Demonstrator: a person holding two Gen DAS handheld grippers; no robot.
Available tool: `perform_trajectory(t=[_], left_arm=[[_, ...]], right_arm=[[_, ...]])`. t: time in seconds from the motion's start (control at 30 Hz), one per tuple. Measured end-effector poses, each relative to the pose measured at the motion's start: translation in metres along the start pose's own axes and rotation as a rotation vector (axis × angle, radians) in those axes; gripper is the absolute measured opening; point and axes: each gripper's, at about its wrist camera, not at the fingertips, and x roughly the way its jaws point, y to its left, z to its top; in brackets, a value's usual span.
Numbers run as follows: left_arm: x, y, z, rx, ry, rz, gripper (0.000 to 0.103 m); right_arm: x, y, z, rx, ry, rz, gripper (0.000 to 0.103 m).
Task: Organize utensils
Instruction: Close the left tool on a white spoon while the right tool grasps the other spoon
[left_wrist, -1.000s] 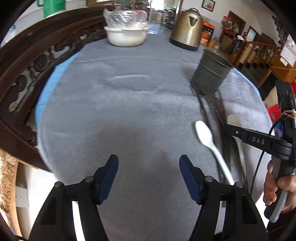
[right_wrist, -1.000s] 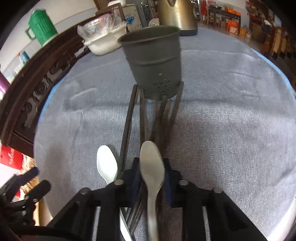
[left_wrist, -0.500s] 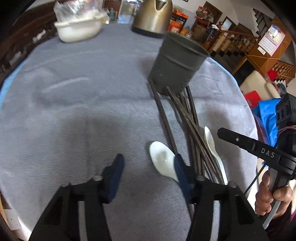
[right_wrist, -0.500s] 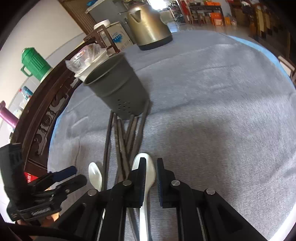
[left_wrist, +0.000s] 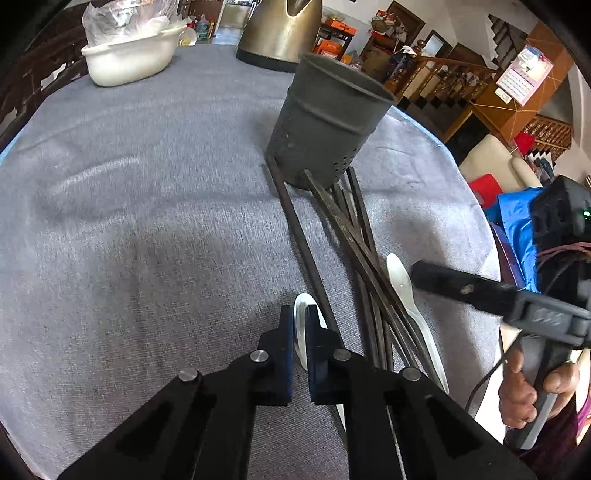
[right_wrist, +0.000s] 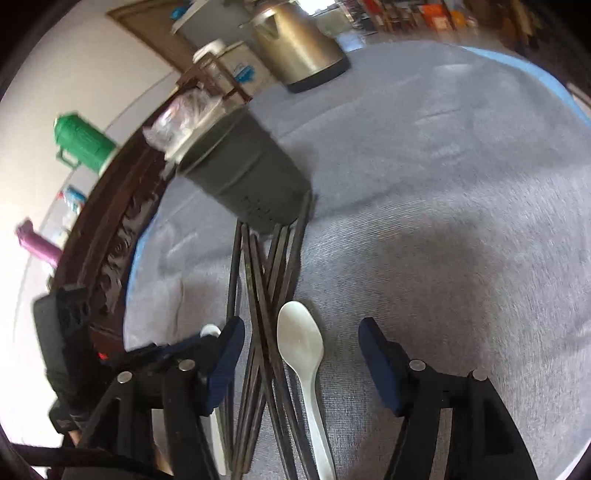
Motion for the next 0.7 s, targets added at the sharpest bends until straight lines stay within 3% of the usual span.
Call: perform_trajectory(t=[0.13,0.2,0.37,0.47,0.53,0.6,0.7], left_arm=[[-0.016,0.005,0.0,0.013,-0.027,0.004,0.005],[-0.019,0.004,0.002,0.021,-0.034,0.01,0.005],[-0.02,0.005,-0.002,0.041,-0.023,0.034,0.005],[-0.015,0.005,-0.006,0.033,0.007,0.038,0.013],[-0.013,0.002,-0.008,0.038,0.014,0.036,0.03],[-0.01,-0.003,-0.007,0.052,0.012,0.054,0.037],[-0.005,-0.006,-0.007,0.057,0.018,0.058,0.037]], right_arm=[[0.013,0.012,0.002,-0.071,0.031,-0.059,0.066],[0.019,0.017,0.003,-0.106,0.054,-0.077,0.047],[0.022,0.031,0.0,-0.21,0.073,-0.146,0.031],[0.019,0.032,-0.002,-0.231,0.068,-0.179,0.031],[0.016,0.025,-0.002,-0.207,0.067,-0.161,0.031],[0.012,0.015,0.001,-0.162,0.054,-0.153,0.031],[0.004,-0.005,0.003,-0.065,0.038,-0.133,0.031]])
